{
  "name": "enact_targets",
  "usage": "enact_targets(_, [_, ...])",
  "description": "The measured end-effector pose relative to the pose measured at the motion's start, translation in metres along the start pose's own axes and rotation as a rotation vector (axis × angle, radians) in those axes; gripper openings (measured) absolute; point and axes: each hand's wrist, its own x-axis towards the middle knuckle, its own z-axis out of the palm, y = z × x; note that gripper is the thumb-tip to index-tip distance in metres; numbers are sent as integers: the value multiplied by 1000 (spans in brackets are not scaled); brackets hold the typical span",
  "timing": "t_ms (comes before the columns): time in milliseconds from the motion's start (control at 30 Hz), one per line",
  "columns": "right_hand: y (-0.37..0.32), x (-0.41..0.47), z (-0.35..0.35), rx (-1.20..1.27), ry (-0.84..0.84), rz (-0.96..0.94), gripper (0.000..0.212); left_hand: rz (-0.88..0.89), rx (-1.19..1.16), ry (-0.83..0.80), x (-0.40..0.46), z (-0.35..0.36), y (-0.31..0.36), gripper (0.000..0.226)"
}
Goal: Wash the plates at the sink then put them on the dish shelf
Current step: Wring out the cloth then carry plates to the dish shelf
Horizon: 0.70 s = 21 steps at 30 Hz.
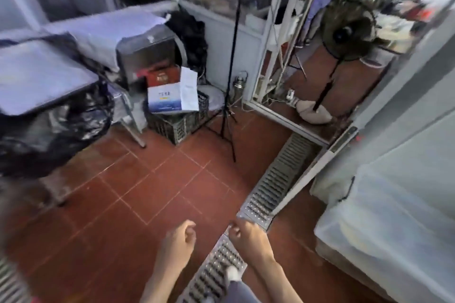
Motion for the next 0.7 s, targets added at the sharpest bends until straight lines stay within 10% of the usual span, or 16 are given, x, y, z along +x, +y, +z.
enact_targets(700, [-255,254,40,-175,-237,-582,23,-463,-73,267,143,-174,-99,20])
